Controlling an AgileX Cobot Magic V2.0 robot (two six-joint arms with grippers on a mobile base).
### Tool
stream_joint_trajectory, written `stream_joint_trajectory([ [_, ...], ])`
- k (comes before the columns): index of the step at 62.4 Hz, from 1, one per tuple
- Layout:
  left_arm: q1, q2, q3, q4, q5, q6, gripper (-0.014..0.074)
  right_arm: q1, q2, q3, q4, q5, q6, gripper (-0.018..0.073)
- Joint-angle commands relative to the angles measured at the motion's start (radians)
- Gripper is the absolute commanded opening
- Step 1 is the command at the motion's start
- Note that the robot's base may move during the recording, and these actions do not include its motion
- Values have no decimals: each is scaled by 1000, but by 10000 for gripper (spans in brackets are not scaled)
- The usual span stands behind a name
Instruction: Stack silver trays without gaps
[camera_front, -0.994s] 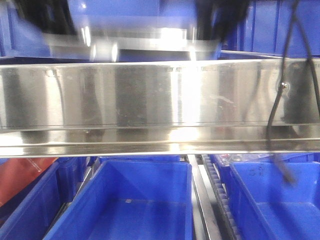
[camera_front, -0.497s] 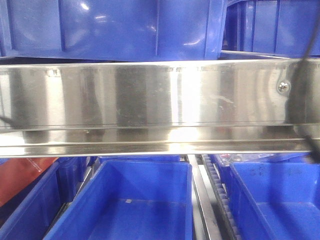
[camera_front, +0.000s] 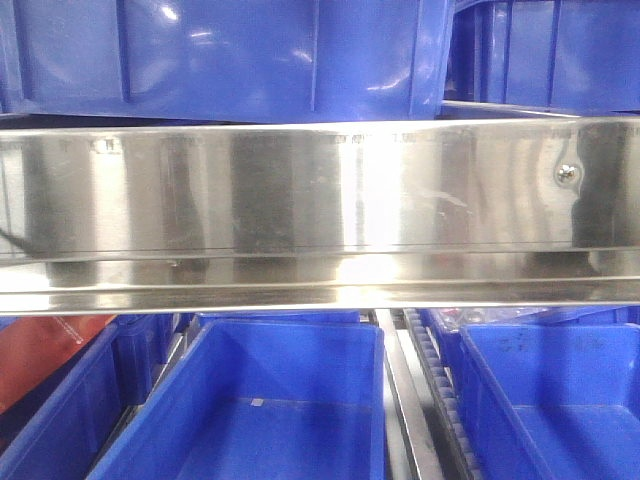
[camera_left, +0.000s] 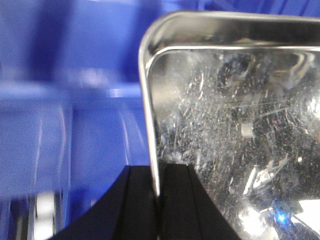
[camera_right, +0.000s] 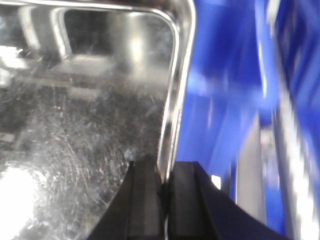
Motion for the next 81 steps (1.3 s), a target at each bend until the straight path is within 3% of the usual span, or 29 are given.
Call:
stream_joint_trajectory([
  [1,-2,-13,-13,3,-87,1,-8,-3,-15,1,-66,-78,-13,-80],
  [8,-2,-13,-13,17,-98,5,-8,-3,-15,1,-84,-90,7,-80],
  [17,-6,-13,-13,19,-80,5,-8,-3,-13,1,-138,-51,126,-80],
  [32,-20,-13,-13,24,-92,5,-8,-5,-12,1,-224,-9,193,-80],
  [81,-20,-13,-13,24,-95,5,-8,-5,-12,1,-251,-93,195,-80],
])
